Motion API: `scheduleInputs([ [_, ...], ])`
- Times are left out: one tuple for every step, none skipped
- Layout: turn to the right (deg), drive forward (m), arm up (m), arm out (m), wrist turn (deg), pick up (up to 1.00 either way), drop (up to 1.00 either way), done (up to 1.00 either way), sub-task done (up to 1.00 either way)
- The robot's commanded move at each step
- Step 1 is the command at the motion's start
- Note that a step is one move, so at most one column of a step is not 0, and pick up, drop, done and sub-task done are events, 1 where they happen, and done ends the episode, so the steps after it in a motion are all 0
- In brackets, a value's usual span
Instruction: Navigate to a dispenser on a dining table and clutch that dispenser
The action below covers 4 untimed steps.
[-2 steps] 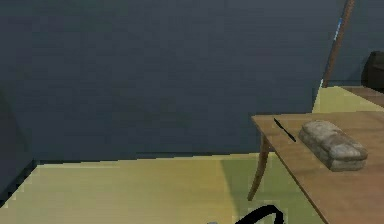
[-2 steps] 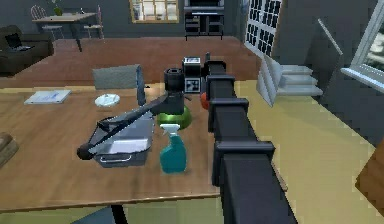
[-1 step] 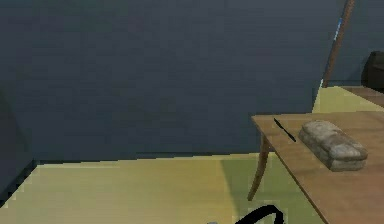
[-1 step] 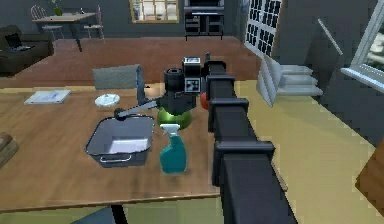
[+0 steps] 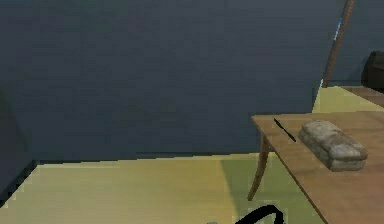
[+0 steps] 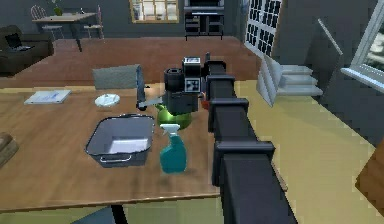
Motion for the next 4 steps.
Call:
scheduleInputs([
  [0.0,0.00,-0.20,0.00,0.0,0.00,0.00,0.00,0.00],
  [0.0,0.00,0.00,0.00,0.0,1.00,0.00,0.00,0.00],
  [0.0,0.00,0.10,0.00,0.0,0.00,0.00,0.00,0.00],
  [0.0,0.00,0.00,0.00,0.0,0.00,0.00,1.00,0.00],
])
